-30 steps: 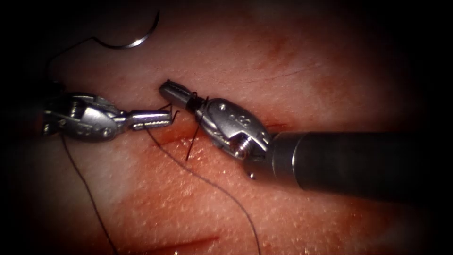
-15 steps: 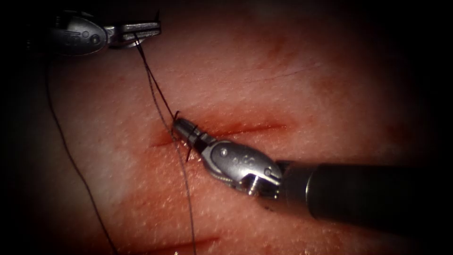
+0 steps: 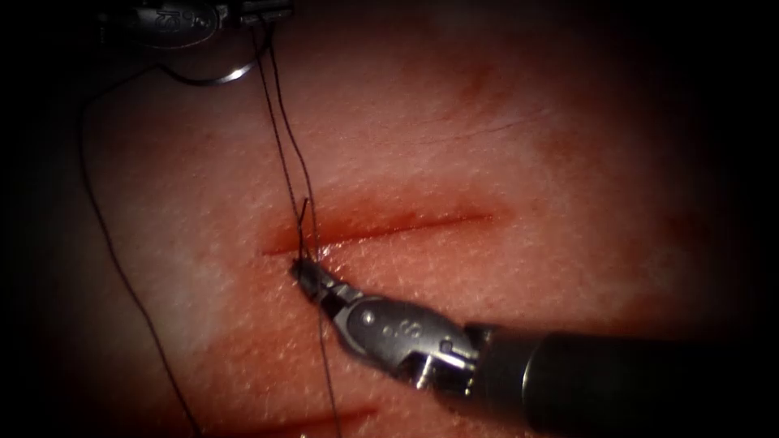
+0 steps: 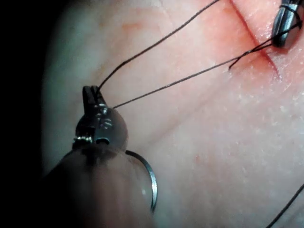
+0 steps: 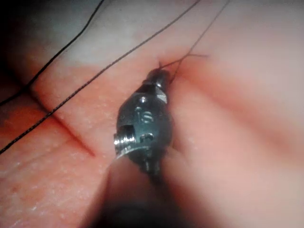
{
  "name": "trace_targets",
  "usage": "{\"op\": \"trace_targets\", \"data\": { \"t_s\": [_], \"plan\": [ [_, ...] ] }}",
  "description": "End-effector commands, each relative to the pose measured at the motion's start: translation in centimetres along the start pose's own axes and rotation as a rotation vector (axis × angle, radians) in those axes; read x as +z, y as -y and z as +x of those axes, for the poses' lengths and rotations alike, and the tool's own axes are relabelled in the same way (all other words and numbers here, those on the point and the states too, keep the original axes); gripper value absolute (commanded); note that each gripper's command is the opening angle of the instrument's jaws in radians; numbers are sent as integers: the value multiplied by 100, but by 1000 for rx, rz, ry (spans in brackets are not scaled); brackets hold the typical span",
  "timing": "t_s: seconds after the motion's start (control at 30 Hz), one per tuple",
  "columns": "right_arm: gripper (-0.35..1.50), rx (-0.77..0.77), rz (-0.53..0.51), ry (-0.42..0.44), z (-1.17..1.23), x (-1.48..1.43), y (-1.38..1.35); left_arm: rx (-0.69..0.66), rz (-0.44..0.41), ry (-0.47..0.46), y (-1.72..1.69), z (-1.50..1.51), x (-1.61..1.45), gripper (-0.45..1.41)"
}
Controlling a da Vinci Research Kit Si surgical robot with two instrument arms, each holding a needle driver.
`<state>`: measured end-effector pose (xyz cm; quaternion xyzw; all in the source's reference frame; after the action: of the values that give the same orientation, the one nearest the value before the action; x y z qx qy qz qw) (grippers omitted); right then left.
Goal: Wound Closure
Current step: Pull tail downard through loops to create knot. Pull upward on working end with left hand to tighten.
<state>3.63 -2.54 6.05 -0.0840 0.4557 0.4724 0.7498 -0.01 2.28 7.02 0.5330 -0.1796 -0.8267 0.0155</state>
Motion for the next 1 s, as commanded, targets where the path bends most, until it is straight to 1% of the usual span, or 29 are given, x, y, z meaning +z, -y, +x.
{"op": "trace_targets", "data": {
  "t_s": [0.03,0.3,0.53,0.77,0.87,1.0],
  "plan": [
    [-35,0,2,-1,-1,5,3,-3,13,-1,9,-6,10,-45],
    [-35,44,2,4,-2,1,8,-21,51,-1,29,-19,17,-45],
    [-35,56,-12,6,-2,0,11,-22,62,4,30,-21,19,-45],
    [-35,57,-12,8,0,-6,12,-29,104,16,36,-27,30,-45],
    [-35,57,0,5,2,-16,13,-31,124,26,40,-31,37,-45],
    [-35,53,11,4,6,-40,21,-32,149,32,45,-40,40,-45]
  ]
}}
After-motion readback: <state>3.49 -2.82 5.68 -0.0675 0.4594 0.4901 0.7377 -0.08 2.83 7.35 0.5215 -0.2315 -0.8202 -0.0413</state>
